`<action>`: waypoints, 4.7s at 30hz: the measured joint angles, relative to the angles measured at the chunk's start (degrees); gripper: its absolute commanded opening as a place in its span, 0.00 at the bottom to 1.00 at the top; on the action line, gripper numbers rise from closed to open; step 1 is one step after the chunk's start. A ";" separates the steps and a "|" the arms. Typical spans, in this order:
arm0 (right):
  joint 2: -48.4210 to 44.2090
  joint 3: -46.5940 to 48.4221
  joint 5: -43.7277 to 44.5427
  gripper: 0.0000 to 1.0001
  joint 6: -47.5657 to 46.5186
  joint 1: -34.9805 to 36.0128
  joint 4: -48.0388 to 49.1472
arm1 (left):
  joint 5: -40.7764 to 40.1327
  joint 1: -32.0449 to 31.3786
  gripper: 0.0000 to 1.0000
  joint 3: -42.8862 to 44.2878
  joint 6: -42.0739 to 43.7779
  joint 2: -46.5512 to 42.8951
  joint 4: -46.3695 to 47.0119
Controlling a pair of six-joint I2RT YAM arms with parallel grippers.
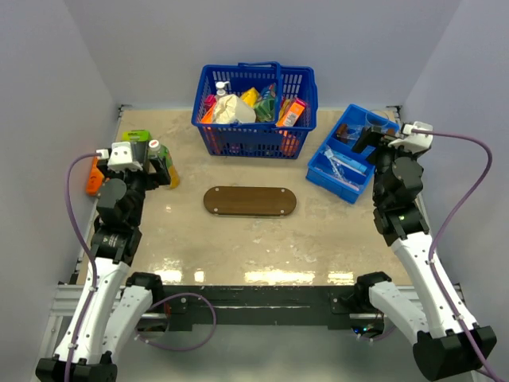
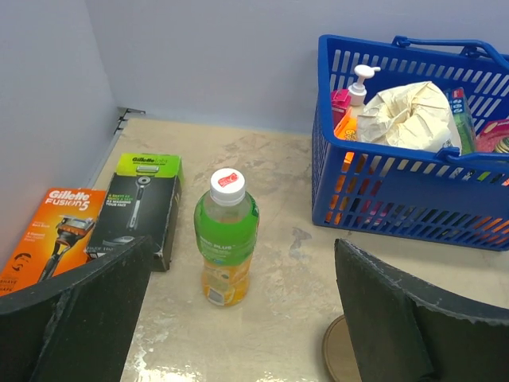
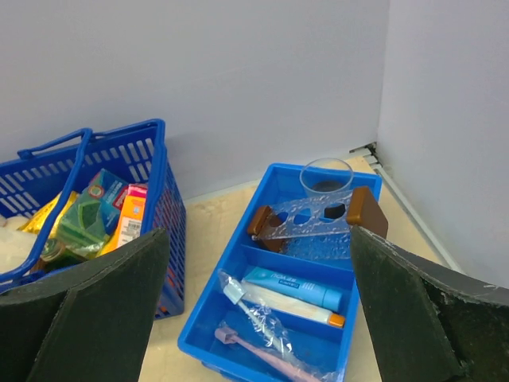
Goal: Prepare toiletry sets of a toothbrush and toothpaste on the tray
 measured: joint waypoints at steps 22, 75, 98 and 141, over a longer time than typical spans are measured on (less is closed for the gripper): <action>19.80 22.67 -15.61 0.92 -2.34 -0.04 -16.81 | 0.31 0.04 1.00 0.00 -0.50 0.09 0.11; 80.15 73.99 -22.10 0.43 -22.47 -17.59 -44.33 | 4.07 0.04 1.00 -0.09 -0.46 0.59 0.00; 84.72 74.95 -22.05 0.29 -22.82 -17.59 -41.13 | 4.57 0.04 1.00 -0.09 -0.42 1.29 0.00; 73.72 66.62 -16.57 0.00 -18.69 -16.72 -29.83 | 4.28 0.04 1.00 -0.09 -0.39 1.79 -0.02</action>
